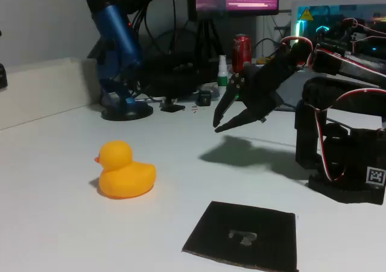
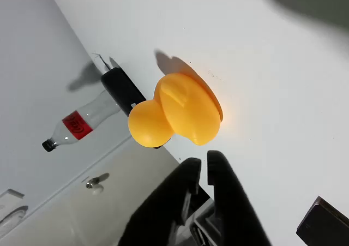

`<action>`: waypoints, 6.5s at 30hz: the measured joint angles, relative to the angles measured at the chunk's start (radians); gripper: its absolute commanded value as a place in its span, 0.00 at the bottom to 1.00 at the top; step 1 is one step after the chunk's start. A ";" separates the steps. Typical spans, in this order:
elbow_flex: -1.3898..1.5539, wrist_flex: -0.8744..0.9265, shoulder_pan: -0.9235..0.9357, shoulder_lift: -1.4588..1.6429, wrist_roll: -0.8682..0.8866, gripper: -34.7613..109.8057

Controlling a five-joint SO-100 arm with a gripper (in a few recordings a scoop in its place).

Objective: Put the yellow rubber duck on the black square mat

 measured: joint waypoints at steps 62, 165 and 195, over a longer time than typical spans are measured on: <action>-0.189 0.000 0.000 -0.244 0.009 0.24; -1.766 0.532 -0.273 -1.778 -0.219 0.46; -2.171 0.540 -0.430 -2.217 -0.215 0.46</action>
